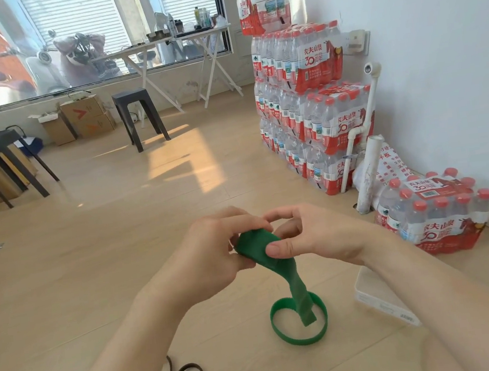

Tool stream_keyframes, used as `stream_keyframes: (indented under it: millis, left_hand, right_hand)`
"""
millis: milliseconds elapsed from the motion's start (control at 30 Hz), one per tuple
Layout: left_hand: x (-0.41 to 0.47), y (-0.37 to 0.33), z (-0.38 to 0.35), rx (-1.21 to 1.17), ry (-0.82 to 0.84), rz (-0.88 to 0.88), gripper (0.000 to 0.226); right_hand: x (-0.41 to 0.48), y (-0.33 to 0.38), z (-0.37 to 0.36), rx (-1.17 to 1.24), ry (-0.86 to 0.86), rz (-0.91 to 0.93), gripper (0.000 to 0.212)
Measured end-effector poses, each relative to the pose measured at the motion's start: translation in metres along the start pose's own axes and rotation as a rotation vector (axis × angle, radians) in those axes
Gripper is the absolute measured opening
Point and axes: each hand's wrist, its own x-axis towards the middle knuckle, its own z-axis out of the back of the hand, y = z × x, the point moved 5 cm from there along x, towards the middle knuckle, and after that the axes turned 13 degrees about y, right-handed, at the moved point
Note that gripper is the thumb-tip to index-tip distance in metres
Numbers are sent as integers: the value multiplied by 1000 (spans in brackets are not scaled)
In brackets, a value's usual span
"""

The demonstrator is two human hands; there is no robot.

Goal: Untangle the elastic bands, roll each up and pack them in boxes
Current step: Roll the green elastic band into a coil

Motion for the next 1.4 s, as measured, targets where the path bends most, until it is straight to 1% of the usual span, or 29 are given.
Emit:
stream_keyframes:
  millis: [100,167,233,367,433,500,567,600,633,667,767,833,900,967,1067,1133,1267,1400]
  left_hand:
    - [-3,7,4,-350,121,50,63]
    - [-4,9,4,-476,168,38,60]
    - [-3,10,4,-531,175,16,56]
    - [-1,9,1,-522,199,5,54]
    - [-1,8,2,-578,172,-7,51]
    - [-2,8,5,-621,110,-21,50]
    - [-4,9,10,-664,47,-22,48]
    - [-5,10,12,-680,26,-20,47]
    - [-7,12,14,-688,8,-16,46]
    - [-9,13,17,-688,-7,-10,45]
    - [-10,18,20,-651,-55,31,43]
    - [-10,20,21,-611,-88,69,42]
    - [-10,23,21,-559,-113,107,40]
    - [-10,26,22,-526,-128,143,38]
    - [-10,26,20,-466,-86,168,35]
    - [-9,28,19,-440,-56,193,33]
    - [-10,34,18,-471,5,242,26]
    - [-12,40,16,-537,107,281,18]
  right_hand:
    - [-3,-1,0,108,107,73,67]
    - [-3,-1,-2,176,189,119,79]
    - [-2,-1,-4,208,249,151,87]
    - [0,-1,-6,246,292,190,94]
    - [1,-2,-6,280,290,185,96]
    - [1,-2,-8,281,282,159,95]
    - [1,1,-12,175,262,135,87]
    - [1,3,-13,69,226,123,79]
    - [1,4,-14,-52,167,108,72]
    - [2,6,-14,-163,96,92,70]
    - [4,10,-16,-350,-97,67,76]
    - [4,13,-17,-462,-231,64,75]
    - [2,18,-17,-551,-359,129,76]
    - [-4,21,-14,-580,-437,200,82]
    - [-6,24,-13,-750,-422,263,86]
    - [-3,24,-16,-850,-393,310,79]
    - [0,26,-18,-849,-359,369,63]
    - [0,28,-22,-804,-319,348,61]
